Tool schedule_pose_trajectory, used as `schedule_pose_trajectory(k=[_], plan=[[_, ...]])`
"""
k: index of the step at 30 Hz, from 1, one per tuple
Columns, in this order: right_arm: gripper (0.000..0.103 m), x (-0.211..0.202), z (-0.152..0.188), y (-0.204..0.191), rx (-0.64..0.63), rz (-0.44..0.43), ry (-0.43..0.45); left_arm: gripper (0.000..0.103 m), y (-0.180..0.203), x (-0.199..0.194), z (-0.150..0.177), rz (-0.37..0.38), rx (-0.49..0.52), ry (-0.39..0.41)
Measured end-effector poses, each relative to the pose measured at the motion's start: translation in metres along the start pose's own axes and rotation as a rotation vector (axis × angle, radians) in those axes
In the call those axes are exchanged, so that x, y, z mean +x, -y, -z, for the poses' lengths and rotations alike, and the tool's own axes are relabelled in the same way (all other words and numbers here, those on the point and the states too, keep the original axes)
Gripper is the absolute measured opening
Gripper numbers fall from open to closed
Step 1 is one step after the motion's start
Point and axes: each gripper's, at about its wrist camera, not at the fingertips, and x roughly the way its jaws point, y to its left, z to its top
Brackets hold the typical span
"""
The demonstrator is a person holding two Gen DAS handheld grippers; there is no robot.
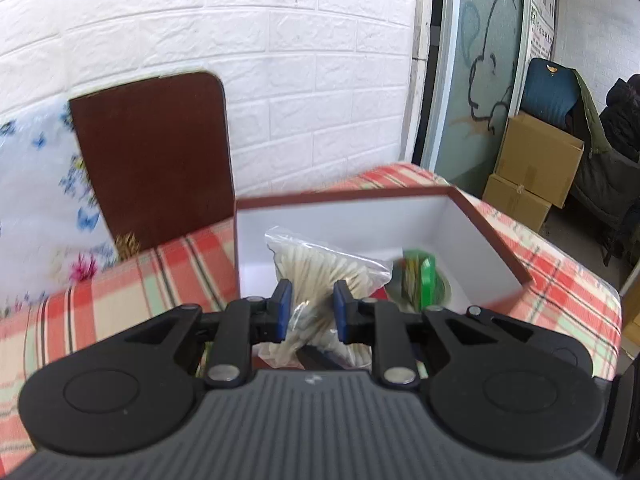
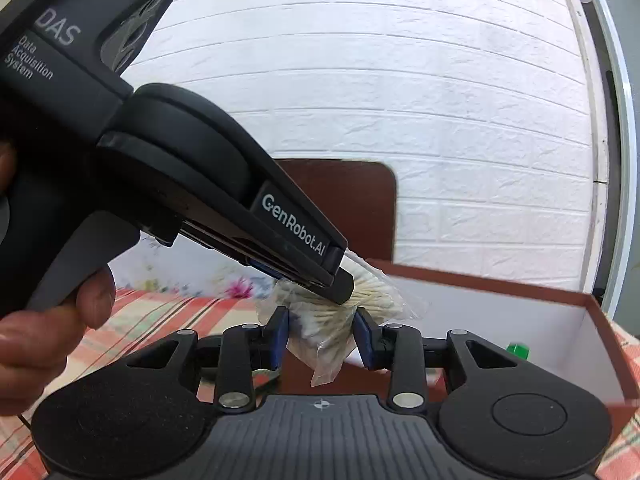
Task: Organize objects
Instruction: 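Carry the cotton swab bag into the brown box and release it, then withdraw the left gripper and move it to the black tape roll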
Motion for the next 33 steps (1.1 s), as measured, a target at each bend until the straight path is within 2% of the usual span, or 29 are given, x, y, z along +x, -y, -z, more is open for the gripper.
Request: schedule_pose_trajectory(k=[5,8,10,12,15,22,33], plan=[[0.034,0.037,0.0,0.023,0.021,0.019,-0.04,0.024,-0.002,0.041,-0.01,-0.017,-0.006,-0.023],[0.035,0.062,0.006,0.033,0.016,0.071,-0.072,0.026,-0.004,0.064,-0.01,-0.053,-0.017,-0.048],[0.042,0.077,0.01,0.038,0.015,0.115,-0.107,0.028,-0.006,0.077,-0.006,-0.093,-0.021,-0.08],[0.044,0.079,0.011,0.047,0.078,0.093,-0.123,0.032,-0.009,0.077,-0.001,-0.096,-0.038,-0.076],[0.044,0.066,0.015,0.043,0.067,0.109,-0.092,0.038,-0.007,0.065,0.001,-0.099,-0.042,-0.06],[0.048,0.02,0.017,0.017,0.061,0.125,-0.042,0.039,0.011,0.027,0.008,-0.167,-0.015,-0.032],[0.053,-0.039,0.024,0.008,0.127,0.146,-0.067,0.04,0.014,-0.016,0.044,-0.209,-0.07,-0.056]])
